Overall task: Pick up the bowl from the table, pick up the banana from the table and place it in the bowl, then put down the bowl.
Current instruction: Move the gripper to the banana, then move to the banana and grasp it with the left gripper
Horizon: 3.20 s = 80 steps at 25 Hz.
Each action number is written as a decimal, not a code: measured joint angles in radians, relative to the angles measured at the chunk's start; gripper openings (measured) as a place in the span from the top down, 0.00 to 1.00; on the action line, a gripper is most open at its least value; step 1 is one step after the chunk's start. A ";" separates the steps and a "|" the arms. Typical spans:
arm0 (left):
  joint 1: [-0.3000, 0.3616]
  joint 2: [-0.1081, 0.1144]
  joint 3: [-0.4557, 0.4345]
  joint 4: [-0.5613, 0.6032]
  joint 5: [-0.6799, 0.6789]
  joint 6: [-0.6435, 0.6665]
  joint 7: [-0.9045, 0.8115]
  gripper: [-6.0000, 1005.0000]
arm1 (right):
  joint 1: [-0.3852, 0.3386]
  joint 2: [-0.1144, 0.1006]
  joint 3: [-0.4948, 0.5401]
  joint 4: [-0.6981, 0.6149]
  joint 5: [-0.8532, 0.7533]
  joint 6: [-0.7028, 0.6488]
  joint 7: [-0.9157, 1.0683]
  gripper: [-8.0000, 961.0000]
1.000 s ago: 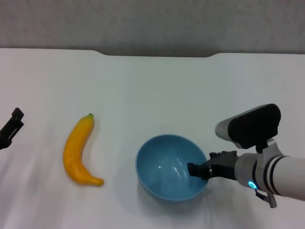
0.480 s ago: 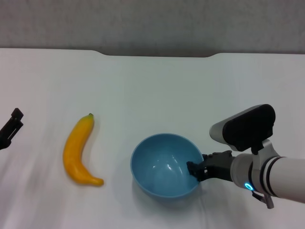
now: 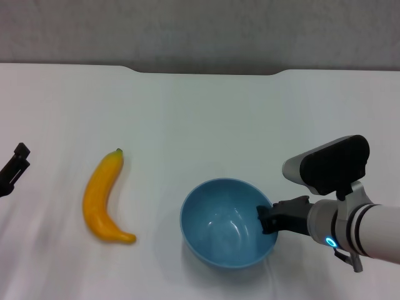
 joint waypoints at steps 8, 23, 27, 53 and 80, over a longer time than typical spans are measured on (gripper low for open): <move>0.001 0.000 0.002 0.000 0.007 -0.001 -0.009 0.14 | -0.018 0.000 0.003 -0.022 -0.006 -0.013 0.000 0.92; 0.076 0.001 0.027 -0.526 0.680 0.553 -0.557 0.14 | -0.125 -0.003 0.095 -0.163 -0.114 -0.018 -0.008 0.96; 0.084 0.000 0.053 -0.634 0.970 0.674 -0.854 0.14 | -0.129 -0.002 0.097 -0.169 -0.132 -0.019 -0.007 0.96; -0.102 -0.015 0.077 -0.522 1.909 0.712 -1.785 0.13 | -0.133 -0.003 0.119 -0.177 -0.141 -0.031 -0.008 0.95; -0.097 -0.015 0.160 -0.479 1.919 0.855 -1.788 0.10 | -0.147 -0.003 0.118 -0.183 -0.141 -0.042 -0.008 0.94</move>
